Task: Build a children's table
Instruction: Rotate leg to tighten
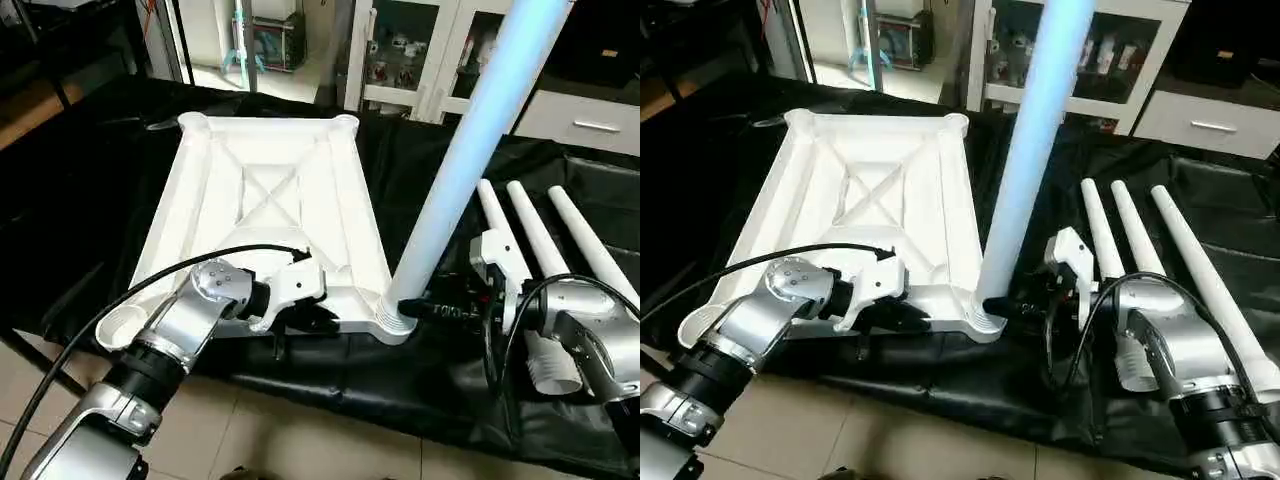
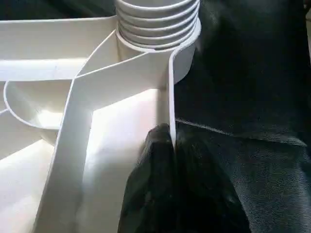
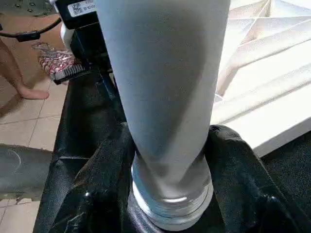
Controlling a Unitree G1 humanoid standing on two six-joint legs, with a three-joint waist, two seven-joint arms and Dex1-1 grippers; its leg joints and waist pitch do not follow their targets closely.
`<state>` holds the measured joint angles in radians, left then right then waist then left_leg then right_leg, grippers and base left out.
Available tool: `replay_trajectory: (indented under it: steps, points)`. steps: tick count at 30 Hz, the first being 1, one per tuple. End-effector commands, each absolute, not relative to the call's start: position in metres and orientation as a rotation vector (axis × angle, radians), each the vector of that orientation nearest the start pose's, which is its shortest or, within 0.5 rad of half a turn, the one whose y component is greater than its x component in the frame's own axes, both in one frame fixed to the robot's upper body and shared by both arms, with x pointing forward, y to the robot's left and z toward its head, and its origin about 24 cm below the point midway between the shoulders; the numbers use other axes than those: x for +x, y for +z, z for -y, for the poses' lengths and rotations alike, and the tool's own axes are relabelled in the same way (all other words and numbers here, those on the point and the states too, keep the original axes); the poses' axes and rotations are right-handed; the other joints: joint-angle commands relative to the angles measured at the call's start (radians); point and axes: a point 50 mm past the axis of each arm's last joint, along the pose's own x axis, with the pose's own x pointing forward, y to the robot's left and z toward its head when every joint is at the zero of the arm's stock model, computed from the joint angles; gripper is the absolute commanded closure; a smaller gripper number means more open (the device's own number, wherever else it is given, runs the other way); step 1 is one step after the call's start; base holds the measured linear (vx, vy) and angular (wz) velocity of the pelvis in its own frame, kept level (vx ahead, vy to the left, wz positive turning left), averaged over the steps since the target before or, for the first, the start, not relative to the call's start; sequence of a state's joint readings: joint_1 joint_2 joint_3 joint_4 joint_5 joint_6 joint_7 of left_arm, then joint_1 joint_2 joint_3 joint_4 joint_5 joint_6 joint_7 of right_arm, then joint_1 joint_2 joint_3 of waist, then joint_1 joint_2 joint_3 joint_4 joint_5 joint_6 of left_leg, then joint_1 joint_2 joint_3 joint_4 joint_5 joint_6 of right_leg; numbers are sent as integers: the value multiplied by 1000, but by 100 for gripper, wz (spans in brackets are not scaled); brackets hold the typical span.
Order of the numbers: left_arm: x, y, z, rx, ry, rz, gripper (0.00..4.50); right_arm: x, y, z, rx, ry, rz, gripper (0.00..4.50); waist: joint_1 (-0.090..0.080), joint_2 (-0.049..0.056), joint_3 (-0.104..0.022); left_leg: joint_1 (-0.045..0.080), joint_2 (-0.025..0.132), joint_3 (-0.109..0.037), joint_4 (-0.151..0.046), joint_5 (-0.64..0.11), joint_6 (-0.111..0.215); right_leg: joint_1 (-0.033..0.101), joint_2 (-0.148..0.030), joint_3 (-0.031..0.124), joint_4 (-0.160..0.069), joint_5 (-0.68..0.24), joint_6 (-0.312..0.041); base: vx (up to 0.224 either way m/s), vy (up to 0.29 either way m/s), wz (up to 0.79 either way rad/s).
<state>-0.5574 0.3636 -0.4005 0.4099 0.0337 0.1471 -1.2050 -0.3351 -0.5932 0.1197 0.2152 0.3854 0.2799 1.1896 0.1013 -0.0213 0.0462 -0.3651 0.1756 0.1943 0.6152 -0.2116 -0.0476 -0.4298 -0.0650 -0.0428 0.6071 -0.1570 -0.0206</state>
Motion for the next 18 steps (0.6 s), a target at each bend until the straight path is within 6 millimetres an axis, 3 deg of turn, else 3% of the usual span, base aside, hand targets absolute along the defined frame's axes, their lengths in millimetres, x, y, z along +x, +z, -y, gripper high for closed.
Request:
replay_trajectory:
  steps: [1,11,16,18]
  points:
    - [296,61,-94,510,-1518,-376,450,280,81,197,-111,1220,-325,259,0,-5,-68,10,54,-22,-68,-114,80,68,-76,39,-58,-146,-244,0,0,0]
    - [297,61,-92,510,-1518,-373,450,277,78,197,-101,1202,-317,260,-1,1,-68,11,54,-23,-68,-126,73,68,-75,39,-58,-139,-249,0,0,0]
    - [302,62,-88,497,-1473,-363,450,285,72,197,-58,1038,-283,260,-5,-1,-67,9,52,-24,-70,-141,62,68,-75,38,-62,-172,-238,0,0,0]
    - [309,62,-85,488,-1408,-367,450,291,64,197,-44,901,-270,260,-14,1,-62,9,49,-24,-72,-171,42,63,-74,37,-73,-242,-218,0,0,0]
